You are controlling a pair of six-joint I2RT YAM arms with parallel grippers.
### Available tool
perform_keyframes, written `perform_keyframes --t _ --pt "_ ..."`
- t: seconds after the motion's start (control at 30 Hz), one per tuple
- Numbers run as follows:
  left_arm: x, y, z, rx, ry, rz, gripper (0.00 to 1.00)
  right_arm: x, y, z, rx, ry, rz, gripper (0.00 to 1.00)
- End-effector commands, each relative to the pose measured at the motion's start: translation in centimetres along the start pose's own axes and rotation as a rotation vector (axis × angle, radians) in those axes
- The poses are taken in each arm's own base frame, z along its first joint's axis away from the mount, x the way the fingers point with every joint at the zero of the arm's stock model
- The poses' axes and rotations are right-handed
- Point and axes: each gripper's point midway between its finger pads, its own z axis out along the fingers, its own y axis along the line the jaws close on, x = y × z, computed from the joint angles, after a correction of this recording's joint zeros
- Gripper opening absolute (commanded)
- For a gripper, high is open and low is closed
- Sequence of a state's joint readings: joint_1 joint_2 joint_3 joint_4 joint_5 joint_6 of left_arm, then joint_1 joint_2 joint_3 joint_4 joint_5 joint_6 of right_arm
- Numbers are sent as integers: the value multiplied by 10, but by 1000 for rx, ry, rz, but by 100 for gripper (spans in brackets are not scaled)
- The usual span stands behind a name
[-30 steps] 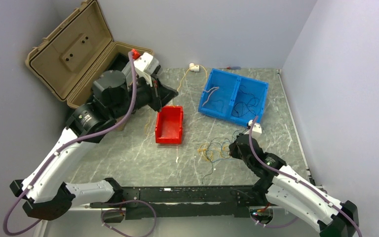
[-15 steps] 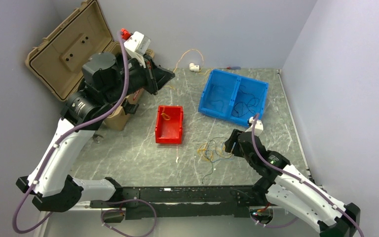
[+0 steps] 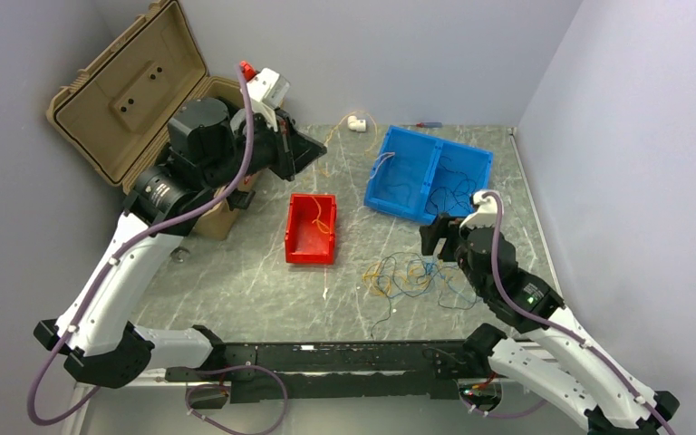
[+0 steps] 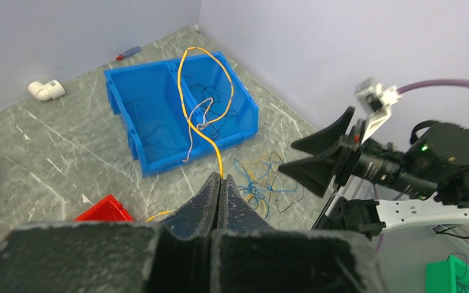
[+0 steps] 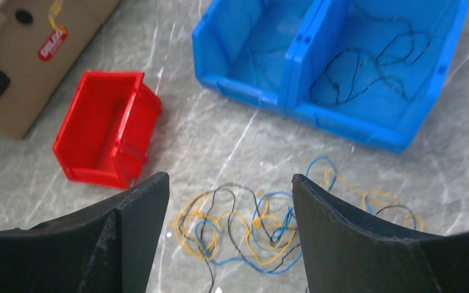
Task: Untangle the cables
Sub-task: Place the cable in the bin.
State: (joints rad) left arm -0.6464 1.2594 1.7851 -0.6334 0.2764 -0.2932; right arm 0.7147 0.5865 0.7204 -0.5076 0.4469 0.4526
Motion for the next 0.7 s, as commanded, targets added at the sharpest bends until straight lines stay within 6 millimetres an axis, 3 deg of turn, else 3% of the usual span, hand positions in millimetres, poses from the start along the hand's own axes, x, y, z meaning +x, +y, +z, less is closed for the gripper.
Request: perform_keyframes --t 0.0,0.17,0.33,0.5,0.57,0.67 --pt "-2 -3 -6 13 -19 1 0 -50 -11 -3 119 -109 -51 76" --pt "18 21 -15 -128 31 -40 0 -59 -9 5 159 -98 -53 77" --pt "45 44 -35 -269 117 -59 0 -53 -3 13 133 -95 -23 77" --pt "67 52 -61 -336 159 -67 0 -45 0 19 111 -71 -24 77" --pt "76 51 -67 -337 187 -67 0 -43 13 21 33 -67 -41 77" --pt "93 42 -70 -281 260 -77 0 -52 56 20 -203 -102 -89 77"
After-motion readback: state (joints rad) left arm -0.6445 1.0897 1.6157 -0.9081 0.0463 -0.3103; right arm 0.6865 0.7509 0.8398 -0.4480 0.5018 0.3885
